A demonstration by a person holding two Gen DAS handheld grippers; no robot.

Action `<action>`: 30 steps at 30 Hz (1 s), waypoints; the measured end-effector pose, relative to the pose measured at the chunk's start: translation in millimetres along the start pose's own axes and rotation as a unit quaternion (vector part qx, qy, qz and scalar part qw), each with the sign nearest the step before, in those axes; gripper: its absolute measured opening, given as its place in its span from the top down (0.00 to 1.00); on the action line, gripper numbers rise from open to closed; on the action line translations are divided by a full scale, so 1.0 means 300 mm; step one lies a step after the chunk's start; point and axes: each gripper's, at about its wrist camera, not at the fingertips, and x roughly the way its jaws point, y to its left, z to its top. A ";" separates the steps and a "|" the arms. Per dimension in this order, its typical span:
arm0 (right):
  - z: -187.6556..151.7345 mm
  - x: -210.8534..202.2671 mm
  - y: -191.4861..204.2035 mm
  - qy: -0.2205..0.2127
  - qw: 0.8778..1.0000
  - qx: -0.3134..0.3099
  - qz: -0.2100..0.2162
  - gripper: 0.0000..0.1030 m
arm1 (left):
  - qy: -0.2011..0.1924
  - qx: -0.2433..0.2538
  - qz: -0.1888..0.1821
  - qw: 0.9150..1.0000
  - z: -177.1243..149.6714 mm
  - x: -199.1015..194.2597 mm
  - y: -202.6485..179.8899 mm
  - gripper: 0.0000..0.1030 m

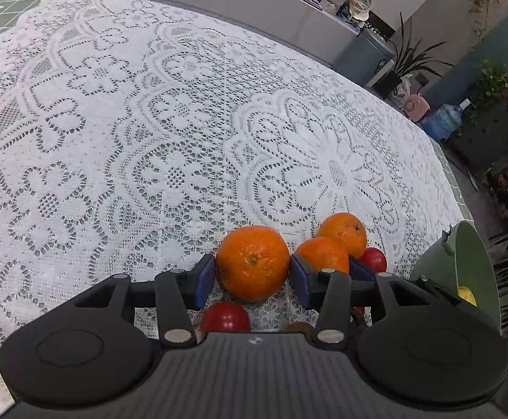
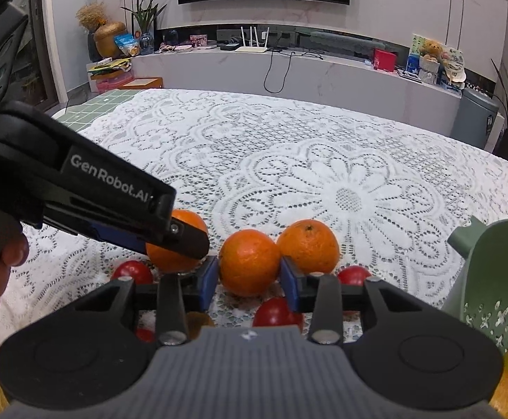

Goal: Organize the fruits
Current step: 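Lift both oranges and carry them over the green colander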

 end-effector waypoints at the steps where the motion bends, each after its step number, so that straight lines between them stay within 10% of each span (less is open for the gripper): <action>1: -0.003 -0.003 0.000 -0.001 1.000 0.002 0.000 0.65 | 0.000 0.000 0.000 1.000 0.000 0.000 0.000 0.49; 30: -0.011 -0.491 -0.127 -0.100 0.991 -0.007 -0.092 0.66 | -0.109 0.076 -0.049 0.990 -0.095 -0.303 -0.310 0.50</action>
